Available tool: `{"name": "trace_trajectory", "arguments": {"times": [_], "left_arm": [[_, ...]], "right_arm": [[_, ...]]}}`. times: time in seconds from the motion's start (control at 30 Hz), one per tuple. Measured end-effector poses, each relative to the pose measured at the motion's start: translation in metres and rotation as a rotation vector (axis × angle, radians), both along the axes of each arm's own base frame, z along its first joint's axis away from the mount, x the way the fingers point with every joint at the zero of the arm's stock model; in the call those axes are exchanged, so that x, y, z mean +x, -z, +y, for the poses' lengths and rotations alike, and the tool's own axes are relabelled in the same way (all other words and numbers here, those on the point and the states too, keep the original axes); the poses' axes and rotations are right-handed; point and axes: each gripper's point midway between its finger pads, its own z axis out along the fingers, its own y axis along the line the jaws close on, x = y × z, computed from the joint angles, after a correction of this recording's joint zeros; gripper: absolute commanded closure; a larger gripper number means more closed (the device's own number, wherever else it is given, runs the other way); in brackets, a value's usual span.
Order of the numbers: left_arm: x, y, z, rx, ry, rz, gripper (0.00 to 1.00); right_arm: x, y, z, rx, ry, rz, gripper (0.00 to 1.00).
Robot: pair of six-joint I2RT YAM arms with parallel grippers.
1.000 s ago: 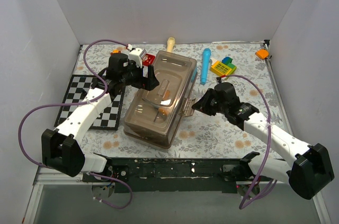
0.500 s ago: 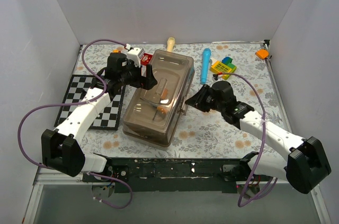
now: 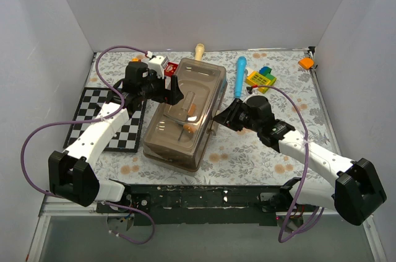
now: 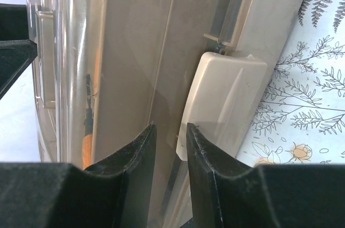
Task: Pack the tool kit
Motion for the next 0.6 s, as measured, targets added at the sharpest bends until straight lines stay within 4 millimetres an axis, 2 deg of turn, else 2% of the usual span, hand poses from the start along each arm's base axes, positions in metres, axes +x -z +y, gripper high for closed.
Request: {"name": "trace_trajectory", "arguments": {"times": [0.17, 0.27, 0.43, 0.6], "left_arm": [[0.000, 0.000, 0.000, 0.001, 0.002, -0.002, 0.11], [0.000, 0.000, 0.000, 0.001, 0.002, -0.001, 0.11], [0.000, 0.000, 0.000, 0.001, 0.003, -0.001, 0.11], [0.000, 0.000, 0.000, 0.001, 0.003, -0.001, 0.12]], "right_arm": [[0.000, -0.005, -0.005, -0.020, 0.019, -0.031, 0.55], [-0.002, -0.012, -0.015, -0.049, 0.042, -0.070, 0.54], [-0.001, -0.016, -0.041, -0.168, 0.105, -0.104, 0.54], [-0.002, -0.002, -0.077, -0.365, 0.161, -0.099, 0.55]]}}
